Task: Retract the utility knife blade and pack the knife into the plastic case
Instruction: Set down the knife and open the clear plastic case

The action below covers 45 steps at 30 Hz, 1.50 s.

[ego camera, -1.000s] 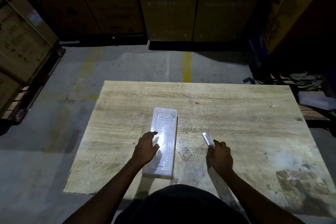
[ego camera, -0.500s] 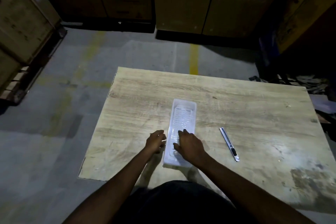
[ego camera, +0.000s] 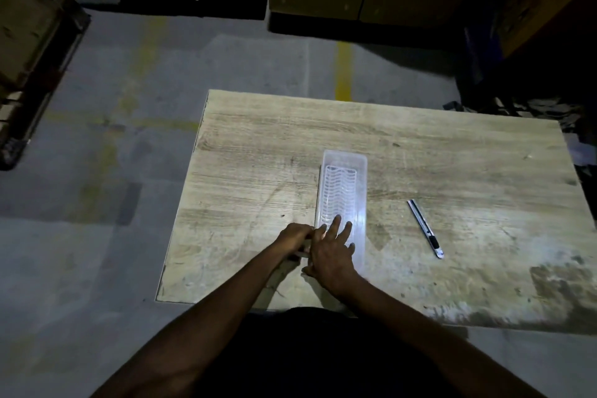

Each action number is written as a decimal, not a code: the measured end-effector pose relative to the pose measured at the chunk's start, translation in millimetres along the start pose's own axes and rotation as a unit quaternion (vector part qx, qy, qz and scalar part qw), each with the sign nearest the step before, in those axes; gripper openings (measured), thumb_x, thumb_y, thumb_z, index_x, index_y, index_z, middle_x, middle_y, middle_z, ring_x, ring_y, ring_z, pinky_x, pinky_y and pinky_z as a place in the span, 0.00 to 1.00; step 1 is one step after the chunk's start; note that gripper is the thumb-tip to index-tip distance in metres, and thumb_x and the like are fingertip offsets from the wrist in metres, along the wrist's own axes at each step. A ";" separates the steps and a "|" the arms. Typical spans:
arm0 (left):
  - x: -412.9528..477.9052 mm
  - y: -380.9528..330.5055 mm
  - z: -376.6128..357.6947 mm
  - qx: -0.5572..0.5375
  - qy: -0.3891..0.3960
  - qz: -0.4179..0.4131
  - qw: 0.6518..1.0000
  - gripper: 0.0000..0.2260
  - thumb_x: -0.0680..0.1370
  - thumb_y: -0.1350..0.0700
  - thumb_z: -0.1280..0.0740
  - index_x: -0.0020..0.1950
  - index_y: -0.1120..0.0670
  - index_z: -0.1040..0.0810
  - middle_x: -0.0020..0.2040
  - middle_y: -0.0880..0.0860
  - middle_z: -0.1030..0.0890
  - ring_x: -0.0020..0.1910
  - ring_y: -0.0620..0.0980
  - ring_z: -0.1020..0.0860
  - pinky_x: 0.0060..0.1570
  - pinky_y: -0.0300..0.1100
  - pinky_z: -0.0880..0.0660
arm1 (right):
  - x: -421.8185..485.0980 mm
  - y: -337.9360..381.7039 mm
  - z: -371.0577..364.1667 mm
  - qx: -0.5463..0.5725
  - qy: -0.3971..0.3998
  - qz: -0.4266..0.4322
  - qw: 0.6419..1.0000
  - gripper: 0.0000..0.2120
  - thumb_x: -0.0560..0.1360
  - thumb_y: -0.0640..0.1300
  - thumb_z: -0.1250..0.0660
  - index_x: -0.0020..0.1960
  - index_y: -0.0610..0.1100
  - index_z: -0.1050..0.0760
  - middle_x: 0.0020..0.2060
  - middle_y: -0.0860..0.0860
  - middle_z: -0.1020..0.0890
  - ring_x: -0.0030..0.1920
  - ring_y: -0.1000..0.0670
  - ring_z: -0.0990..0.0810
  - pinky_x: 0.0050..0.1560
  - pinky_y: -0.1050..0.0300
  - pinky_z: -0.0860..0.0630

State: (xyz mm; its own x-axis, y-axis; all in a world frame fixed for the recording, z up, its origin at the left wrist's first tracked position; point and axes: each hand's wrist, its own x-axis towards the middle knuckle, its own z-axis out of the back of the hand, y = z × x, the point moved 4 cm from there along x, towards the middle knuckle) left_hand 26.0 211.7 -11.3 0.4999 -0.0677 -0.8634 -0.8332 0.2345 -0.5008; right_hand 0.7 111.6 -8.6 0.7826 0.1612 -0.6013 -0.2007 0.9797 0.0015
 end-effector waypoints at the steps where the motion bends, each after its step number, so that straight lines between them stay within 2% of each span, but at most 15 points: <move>1: 1.4 0.7 -1.0 0.012 0.001 -0.005 1.000 0.14 0.78 0.53 0.37 0.54 0.62 0.19 0.49 0.62 0.19 0.42 0.55 0.20 0.41 0.42 0.26 | 0.2 0.1 0.4 0.006 -0.003 0.000 1.000 0.51 0.70 0.63 0.31 0.76 0.35 0.53 0.74 0.26 0.57 0.72 0.21 0.55 0.65 0.30 0.33; 4: 1.9 3.3 -1.8 0.020 0.006 -0.014 1.000 0.18 0.80 0.51 0.39 0.57 0.64 0.20 0.54 0.66 0.19 0.47 0.56 0.21 0.43 0.45 0.29 | 2.0 -0.8 0.8 0.032 -0.007 0.004 0.999 0.49 0.69 0.59 0.29 0.76 0.36 0.50 0.75 0.27 0.55 0.72 0.22 0.55 0.64 0.28 0.33; 8: 1.1 4.5 -0.6 0.002 -0.005 -0.013 1.000 0.19 0.80 0.52 0.44 0.59 0.60 0.19 0.55 0.63 0.18 0.49 0.60 0.19 0.40 0.45 0.28 | 5.2 -4.5 1.6 0.065 -0.006 0.013 0.998 0.50 0.65 0.57 0.27 0.75 0.37 0.49 0.75 0.28 0.54 0.73 0.23 0.55 0.63 0.28 0.32; 11: 1.0 2.5 -4.0 -0.011 -0.006 -0.025 1.000 0.13 0.79 0.55 0.41 0.47 0.59 0.18 0.45 0.58 0.18 0.39 0.57 0.20 0.32 0.40 0.26 | 5.7 -11.8 5.6 0.093 -0.008 0.029 0.995 0.49 0.62 0.56 0.27 0.74 0.37 0.46 0.75 0.29 0.51 0.74 0.24 0.54 0.62 0.31 0.29; 13: 2.3 -0.1 -6.4 0.059 -0.016 -0.052 0.997 0.11 0.78 0.56 0.39 0.43 0.58 0.19 0.42 0.57 0.19 0.36 0.53 0.20 0.30 0.37 0.25 | 2.1 -19.3 8.9 0.136 -0.024 0.032 0.990 0.45 0.61 0.55 0.28 0.71 0.38 0.42 0.76 0.32 0.49 0.75 0.26 0.51 0.62 0.33 0.28; 16: 2.2 -2.3 -8.5 0.177 -0.060 -0.102 0.977 0.10 0.74 0.60 0.36 0.49 0.62 0.17 0.44 0.60 0.16 0.44 0.55 0.19 0.41 0.43 0.24 | -6.5 -30.2 13.4 0.222 -0.054 0.030 0.973 0.41 0.64 0.54 0.29 0.70 0.39 0.41 0.77 0.36 0.46 0.76 0.31 0.49 0.65 0.38 0.30; 20: -0.6 -2.2 -15.4 0.246 -0.108 -0.137 0.953 0.08 0.70 0.60 0.33 0.46 0.60 0.18 0.45 0.62 0.15 0.47 0.60 0.17 0.43 0.45 0.24 | -19.6 -45.4 20.5 0.316 -0.063 0.045 0.946 0.52 0.63 0.50 0.24 0.77 0.40 0.50 0.77 0.43 0.42 0.77 0.40 0.45 0.67 0.45 0.29; 23: 0.3 -2.5 -17.9 0.266 -0.144 -0.141 0.943 0.13 0.72 0.59 0.35 0.53 0.57 0.17 0.50 0.62 0.15 0.52 0.62 0.19 0.43 0.44 0.27 | -34.1 -67.5 23.9 0.429 -0.115 0.030 0.895 0.49 0.63 0.46 0.24 0.77 0.45 0.47 0.72 0.47 0.30 0.68 0.44 0.27 0.59 0.54 0.24; 27: 2.2 -2.7 -20.7 0.256 -0.163 -0.132 0.944 0.07 0.71 0.60 0.34 0.45 0.60 0.18 0.47 0.63 0.15 0.49 0.62 0.18 0.40 0.42 0.31 | -47.3 -111.4 17.9 0.635 -0.177 -0.016 0.752 0.26 0.62 0.41 0.30 0.59 0.48 0.31 0.55 0.58 0.20 0.56 0.53 0.21 0.45 0.72 0.25; 31: -2.8 -1.5 -26.3 0.230 -0.195 -0.113 0.947 0.07 0.71 0.61 0.35 0.44 0.62 0.19 0.47 0.66 0.16 0.50 0.64 0.19 0.41 0.43 0.32 | -35.5 -154.2 -3.8 0.684 -0.141 -0.087 0.710 0.16 0.71 0.33 0.34 0.44 0.52 0.34 0.55 0.46 0.16 0.47 0.47 0.16 0.41 0.50 0.18; 33: -5.8 -0.6 -31.4 0.217 -0.205 -0.104 0.949 0.08 0.73 0.61 0.36 0.47 0.61 0.19 0.49 0.66 0.16 0.53 0.65 0.20 0.43 0.44 0.30 | -30.1 -171.5 -17.5 0.656 -0.124 -0.091 0.739 0.14 0.73 0.32 0.35 0.45 0.49 0.33 0.53 0.43 0.15 0.44 0.46 0.15 0.44 0.44 0.18; 36: -9.2 1.1 -36.6 0.207 -0.226 -0.098 0.947 0.14 0.77 0.60 0.39 0.58 0.59 0.19 0.58 0.64 0.18 0.59 0.64 0.22 0.54 0.48 0.26 | -26.6 -189.1 -29.1 0.563 -0.122 -0.070 0.814 0.08 0.74 0.33 0.37 0.49 0.44 0.32 0.47 0.42 0.15 0.40 0.44 0.16 0.40 0.53 0.20; 39: -12.6 3.0 -43.0 0.198 -0.259 -0.088 0.941 0.16 0.78 0.59 0.40 0.64 0.59 0.22 0.63 0.63 0.20 0.63 0.64 0.23 0.60 0.50 0.26 | -18.0 -208.7 -41.0 0.452 -0.120 -0.061 0.882 0.06 0.75 0.37 0.33 0.49 0.38 0.29 0.38 0.41 0.19 0.43 0.38 0.18 0.39 0.55 0.30; 42: -11.1 7.2 -46.2 0.187 -0.278 -0.072 0.939 0.17 0.79 0.59 0.40 0.67 0.59 0.24 0.66 0.63 0.22 0.65 0.64 0.25 0.64 0.52 0.27 | -6.9 -219.5 -48.1 0.332 -0.075 -0.039 0.939 0.09 0.76 0.42 0.34 0.48 0.36 0.29 0.43 0.36 0.18 0.49 0.36 0.20 0.43 0.50 0.27; 45: -7.3 11.7 -49.3 0.170 -0.288 -0.059 0.940 0.17 0.79 0.57 0.39 0.68 0.58 0.24 0.64 0.63 0.20 0.63 0.64 0.23 0.63 0.53 0.26 | 4.5 -225.8 -52.4 0.261 -0.039 0.011 0.965 0.12 0.77 0.47 0.36 0.48 0.37 0.30 0.45 0.36 0.19 0.50 0.36 0.20 0.44 0.48 0.26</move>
State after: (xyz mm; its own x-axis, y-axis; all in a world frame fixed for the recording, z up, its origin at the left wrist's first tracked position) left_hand 0.9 167.1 -13.9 0.7116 0.4010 -0.5769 -0.6884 0.5619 -0.4586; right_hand 18.7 -115.2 -53.5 0.8278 0.1715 -0.5342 0.0898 0.8993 0.4279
